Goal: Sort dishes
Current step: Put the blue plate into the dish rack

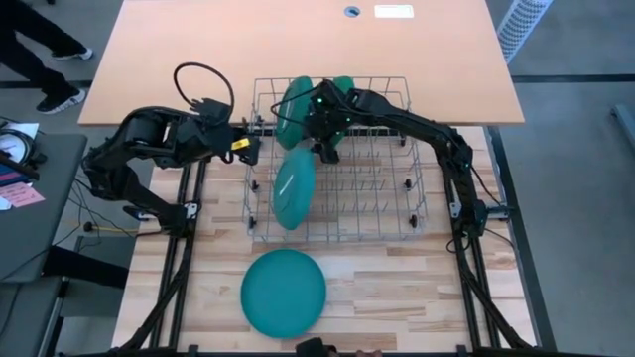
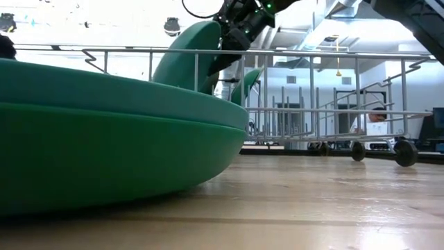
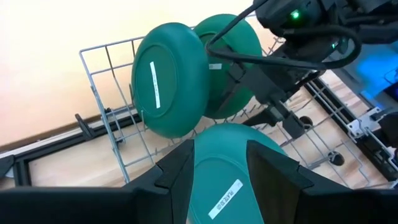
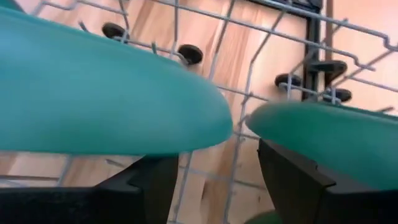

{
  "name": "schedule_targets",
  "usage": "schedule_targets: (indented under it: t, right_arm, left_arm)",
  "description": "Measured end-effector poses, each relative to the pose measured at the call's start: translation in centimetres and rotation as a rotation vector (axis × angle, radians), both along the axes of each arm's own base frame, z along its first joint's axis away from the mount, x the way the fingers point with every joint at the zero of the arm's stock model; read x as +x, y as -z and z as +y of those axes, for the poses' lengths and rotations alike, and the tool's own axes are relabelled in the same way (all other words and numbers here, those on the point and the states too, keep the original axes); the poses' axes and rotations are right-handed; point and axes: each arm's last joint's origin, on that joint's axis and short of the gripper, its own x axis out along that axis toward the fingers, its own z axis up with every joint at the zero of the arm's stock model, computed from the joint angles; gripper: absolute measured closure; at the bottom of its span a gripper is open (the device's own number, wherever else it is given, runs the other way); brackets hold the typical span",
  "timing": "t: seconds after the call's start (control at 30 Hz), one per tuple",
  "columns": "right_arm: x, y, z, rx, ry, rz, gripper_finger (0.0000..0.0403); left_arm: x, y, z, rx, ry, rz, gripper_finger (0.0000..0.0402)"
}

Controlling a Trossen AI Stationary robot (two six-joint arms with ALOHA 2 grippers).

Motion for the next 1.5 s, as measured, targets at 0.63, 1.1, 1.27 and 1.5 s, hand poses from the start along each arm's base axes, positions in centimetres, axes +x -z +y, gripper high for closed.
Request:
schedule_targets:
  t: [0.63, 1.1, 1.27, 1.5]
  right_arm:
    - [-9.7, -7.8, 3.8, -0.071, 0.270, 0.267, 0.0184]
    - [-20.5, -16.0, 10.6, 0.379, 0.823, 0.019, 0.0198]
    - [-22.0, -16.7, 11.8, 0.327, 0.741, 0.025, 0.0198]
    - [-23.8, -17.1, 12.4, 0.305, 0.719, 0.009, 0.0198]
  left_arm:
    - [-0.8, -0.3, -0.1, 0.011, 0.089, 0.038, 0.0263]
    - [-1.2, -0.3, -1.2, -0.252, 0.423, 0.027, 0.0263]
    - [-0.8, 0.0, -1.8, -0.403, 0.373, -0.032, 0.0263]
    - [1.2, 4.0, -4.3, -0.612, 0.356, 0.086, 0.0260]
